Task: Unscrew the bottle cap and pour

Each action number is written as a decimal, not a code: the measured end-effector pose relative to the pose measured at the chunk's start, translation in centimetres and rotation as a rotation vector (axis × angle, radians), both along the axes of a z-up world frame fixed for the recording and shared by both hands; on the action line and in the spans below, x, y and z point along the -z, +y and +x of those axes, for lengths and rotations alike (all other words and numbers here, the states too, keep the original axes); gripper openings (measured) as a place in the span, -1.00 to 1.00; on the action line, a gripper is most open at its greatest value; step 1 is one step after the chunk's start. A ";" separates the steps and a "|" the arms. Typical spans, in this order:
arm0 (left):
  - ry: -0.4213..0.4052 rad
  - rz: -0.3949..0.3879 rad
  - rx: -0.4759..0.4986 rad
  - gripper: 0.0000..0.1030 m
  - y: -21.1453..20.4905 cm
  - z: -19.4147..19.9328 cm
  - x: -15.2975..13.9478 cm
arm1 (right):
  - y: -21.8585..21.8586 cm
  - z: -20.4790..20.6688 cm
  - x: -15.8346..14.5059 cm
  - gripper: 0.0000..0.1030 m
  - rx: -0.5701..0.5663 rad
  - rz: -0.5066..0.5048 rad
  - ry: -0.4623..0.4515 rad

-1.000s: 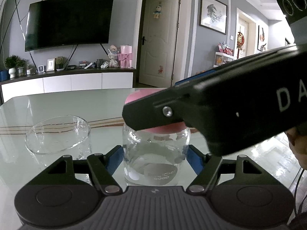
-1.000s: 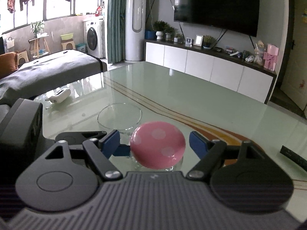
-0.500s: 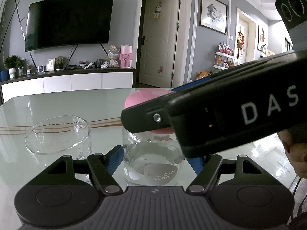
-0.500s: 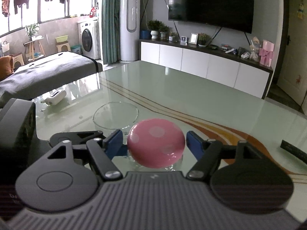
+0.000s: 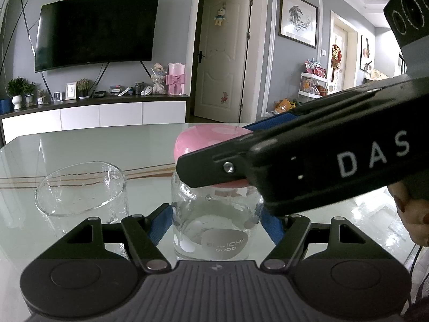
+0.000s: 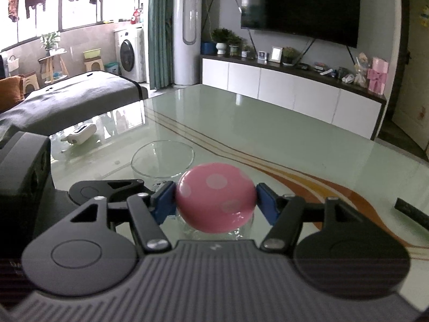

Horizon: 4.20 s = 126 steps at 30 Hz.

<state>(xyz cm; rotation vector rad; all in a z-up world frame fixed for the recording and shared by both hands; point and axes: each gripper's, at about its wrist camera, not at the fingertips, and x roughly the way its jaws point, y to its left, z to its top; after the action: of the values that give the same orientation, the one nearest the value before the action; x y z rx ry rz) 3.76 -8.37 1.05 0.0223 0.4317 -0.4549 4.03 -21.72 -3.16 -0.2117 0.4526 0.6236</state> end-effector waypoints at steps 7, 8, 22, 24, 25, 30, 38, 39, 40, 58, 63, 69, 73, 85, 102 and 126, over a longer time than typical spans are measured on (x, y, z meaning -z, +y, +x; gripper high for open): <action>0.000 -0.001 0.000 0.46 0.0 0.0 0.1 | -0.4 0.3 -0.1 0.27 -0.047 0.001 0.005; 0.000 -0.001 0.000 0.46 0.0 0.0 0.1 | -0.5 0.3 -0.2 0.27 -0.053 -0.001 0.003; 0.000 0.000 0.000 0.46 -0.1 0.0 0.2 | -1.1 0.8 -0.5 0.27 -0.132 -0.002 0.004; 0.000 0.000 -0.001 0.46 -0.2 0.0 0.3 | -1.3 1.0 -0.6 0.27 -0.143 0.001 0.007; 0.000 -0.001 -0.001 0.46 -0.2 0.1 0.3 | -1.4 1.1 -0.6 0.27 -0.147 0.004 0.010; 0.000 -0.001 -0.001 0.46 -0.2 0.0 0.3 | -1.8 1.3 -0.6 0.27 -0.173 0.016 0.018; 0.001 -0.001 -0.001 0.46 -0.2 0.0 0.4 | -2.1 1.3 -0.7 0.27 -0.200 0.019 0.021; 0.002 0.000 0.000 0.46 -0.2 0.0 0.4 | -2.1 1.3 -0.7 0.27 -0.200 0.018 0.022; 0.004 0.000 0.000 0.46 -0.2 0.1 0.5 | -2.1 1.3 -0.7 0.27 -0.200 0.017 0.022; 0.006 -0.001 0.000 0.46 -0.3 0.1 0.6 | -1.7 0.5 -0.9 0.66 -0.135 0.044 0.000; 0.007 -0.003 0.000 0.46 -0.2 0.2 0.6 | -1.2 -0.3 -0.8 0.67 -0.070 0.052 -0.007; 0.008 -0.007 0.001 0.46 -0.1 0.2 0.7 | 0.0 -0.8 -0.4 0.67 0.037 0.025 -0.025; 0.008 -0.006 0.001 0.47 -0.1 0.2 0.7 | 1.0 -0.8 -0.1 0.65 0.067 -0.007 -0.039; 0.008 -0.006 0.001 0.47 0.0 0.3 0.6 | 2.0 -0.4 0.1 0.37 0.120 0.005 -0.028; 0.008 -0.005 0.000 0.47 -0.1 0.4 0.7 | 1.8 -0.6 0.3 0.28 0.082 -0.005 -0.040; 0.009 -0.006 -0.001 0.46 0.0 0.6 1.1 | -0.7 0.3 -0.2 0.28 -0.088 0.045 -0.010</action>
<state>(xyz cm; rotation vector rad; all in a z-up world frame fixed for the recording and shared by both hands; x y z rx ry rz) 4.35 -8.38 -0.07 0.0145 0.4390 -0.4549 4.33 -22.43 -2.99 -0.1925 0.4207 0.7180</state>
